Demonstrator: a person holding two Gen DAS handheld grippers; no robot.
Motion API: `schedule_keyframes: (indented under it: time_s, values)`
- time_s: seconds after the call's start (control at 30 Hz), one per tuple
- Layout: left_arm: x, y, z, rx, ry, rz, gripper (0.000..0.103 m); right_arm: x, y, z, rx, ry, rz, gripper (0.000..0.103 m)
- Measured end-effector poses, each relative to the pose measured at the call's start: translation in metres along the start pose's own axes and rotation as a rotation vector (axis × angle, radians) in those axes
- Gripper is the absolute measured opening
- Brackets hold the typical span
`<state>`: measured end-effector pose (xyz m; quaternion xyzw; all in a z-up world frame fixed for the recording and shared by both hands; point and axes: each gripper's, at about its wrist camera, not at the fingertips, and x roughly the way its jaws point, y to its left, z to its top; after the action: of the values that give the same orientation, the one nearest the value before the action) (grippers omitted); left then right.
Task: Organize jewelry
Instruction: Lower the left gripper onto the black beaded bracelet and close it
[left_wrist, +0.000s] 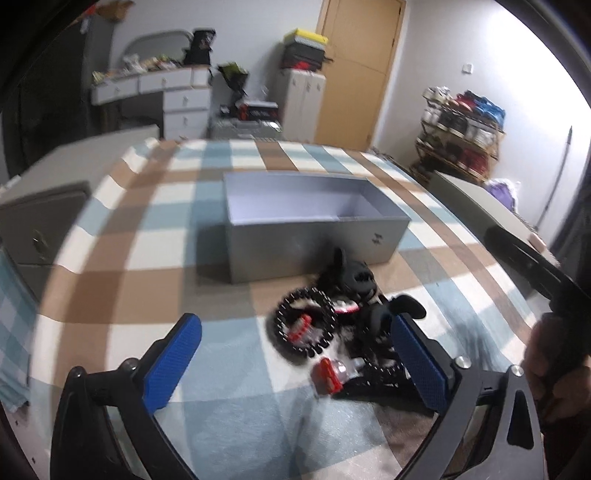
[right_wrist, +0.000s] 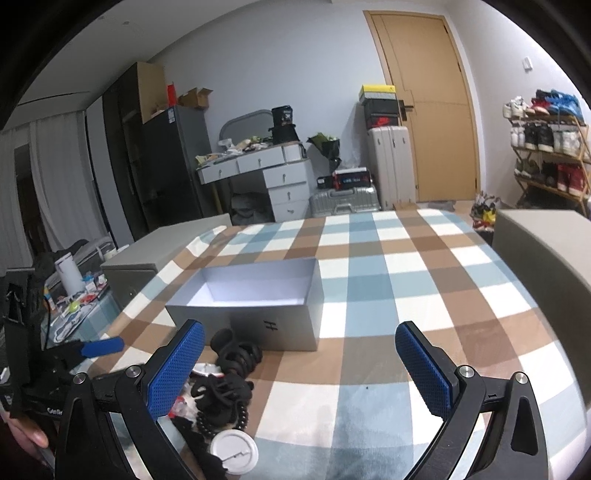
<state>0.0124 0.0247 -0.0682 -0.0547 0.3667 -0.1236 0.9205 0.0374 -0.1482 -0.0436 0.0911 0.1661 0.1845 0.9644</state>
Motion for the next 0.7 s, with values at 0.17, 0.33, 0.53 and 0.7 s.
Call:
schedule_keyframes:
  time_s: [0.17,0.33,0.53,0.7]
  values:
    - [0.01,0.009,0.003,-0.048,0.047,-0.086,0.092,0.004,-0.005,-0.004,0.035,-0.013,0.018,0.103]
    - [0.023,0.013,0.007,-0.056,0.112,-0.2,0.085,0.007,-0.009,-0.005,0.077,-0.015,0.033,0.103]
    - [0.034,0.017,0.009,-0.07,0.162,-0.25,0.084,0.009,-0.014,-0.008,0.113,0.007,0.037,0.103]
    - [0.037,0.023,0.012,-0.086,0.184,-0.265,0.064,0.012,-0.018,-0.009,0.129,0.026,0.035,0.103]
